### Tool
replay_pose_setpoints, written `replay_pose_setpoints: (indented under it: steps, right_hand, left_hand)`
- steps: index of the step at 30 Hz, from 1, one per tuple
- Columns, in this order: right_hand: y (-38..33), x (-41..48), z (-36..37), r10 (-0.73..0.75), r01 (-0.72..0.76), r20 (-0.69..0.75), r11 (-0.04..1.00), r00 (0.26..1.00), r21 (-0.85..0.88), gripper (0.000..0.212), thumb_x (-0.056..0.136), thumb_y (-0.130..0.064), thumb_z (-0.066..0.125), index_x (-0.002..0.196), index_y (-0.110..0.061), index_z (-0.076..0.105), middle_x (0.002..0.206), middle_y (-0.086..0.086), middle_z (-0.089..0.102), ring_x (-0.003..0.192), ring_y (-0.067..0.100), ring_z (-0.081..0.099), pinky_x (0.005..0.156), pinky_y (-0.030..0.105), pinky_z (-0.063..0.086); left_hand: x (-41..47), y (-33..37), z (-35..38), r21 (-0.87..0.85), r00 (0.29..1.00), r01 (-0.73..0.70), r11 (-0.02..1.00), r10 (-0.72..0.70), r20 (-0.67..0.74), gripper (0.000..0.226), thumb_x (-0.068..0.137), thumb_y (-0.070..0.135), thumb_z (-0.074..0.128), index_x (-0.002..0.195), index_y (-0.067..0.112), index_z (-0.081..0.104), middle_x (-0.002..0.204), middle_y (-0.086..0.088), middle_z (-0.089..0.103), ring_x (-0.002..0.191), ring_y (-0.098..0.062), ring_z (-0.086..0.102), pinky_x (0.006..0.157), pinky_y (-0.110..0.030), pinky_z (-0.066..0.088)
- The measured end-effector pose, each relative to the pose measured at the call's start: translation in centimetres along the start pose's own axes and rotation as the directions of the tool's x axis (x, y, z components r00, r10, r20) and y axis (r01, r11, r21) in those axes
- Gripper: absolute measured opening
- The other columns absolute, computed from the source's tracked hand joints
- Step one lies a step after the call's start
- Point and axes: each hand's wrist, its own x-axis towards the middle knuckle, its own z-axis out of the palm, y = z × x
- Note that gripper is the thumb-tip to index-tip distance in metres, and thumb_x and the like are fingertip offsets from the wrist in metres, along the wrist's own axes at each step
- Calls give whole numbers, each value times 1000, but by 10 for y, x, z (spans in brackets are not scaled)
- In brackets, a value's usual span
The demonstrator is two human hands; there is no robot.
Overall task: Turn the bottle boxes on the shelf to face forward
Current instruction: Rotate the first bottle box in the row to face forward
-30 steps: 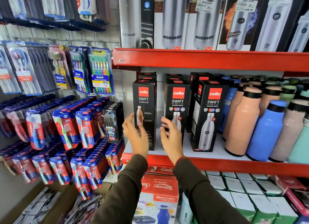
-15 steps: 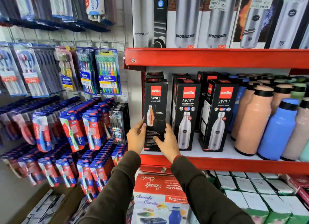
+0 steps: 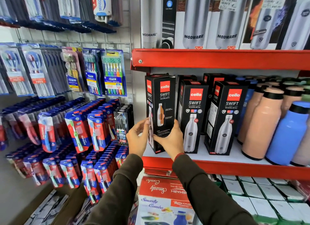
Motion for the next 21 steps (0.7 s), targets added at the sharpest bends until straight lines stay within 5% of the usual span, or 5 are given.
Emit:
replay_pose_setpoints:
  steps: [4,8,13,16,21]
  right_hand:
    - [3,-1,-1,-17,16,44,1000,999,20,95,55,-41,87,135,-32,36,127,-7,58,120,12,56,104,33,49]
    - [2,1,0,-68,65,92,997,993,33,97,57,-42,83,137,-39,29,120,-44,44,115,-23,43,93,0,34]
    - [7,3,3,-77,84,189,996,979,-26,109,79,-34,76,156,-32,-2,162,-11,18,143,-4,16,116,20,16]
    - [11,7,1,-91,103,198,993,976,-50,92,88,-27,68,157,-28,7,165,-6,14,150,5,13,123,30,17]
    - [10,8,0,-112,127,202,990,973,-63,70,95,-17,56,155,-21,21,159,1,33,147,14,30,122,34,26]
  left_hand:
    - [18,-12,-4,80,992,102,992,-107,63,37,104,24,42,139,23,52,142,1,56,131,-14,52,108,-31,42]
    - [32,-21,-9,164,946,199,966,-233,227,38,104,16,38,141,16,47,137,2,52,116,-3,53,106,-18,38]
    - [29,-28,-15,62,925,242,968,-250,286,34,104,19,40,137,17,50,137,-9,59,126,-23,57,109,-42,45]
    - [24,-31,-16,28,933,238,971,-236,270,32,103,23,45,134,18,52,135,-7,60,126,-26,58,108,-47,47]
    - [20,-33,-10,52,959,204,978,-211,191,31,100,21,52,131,20,52,127,3,63,125,-22,58,106,-44,49]
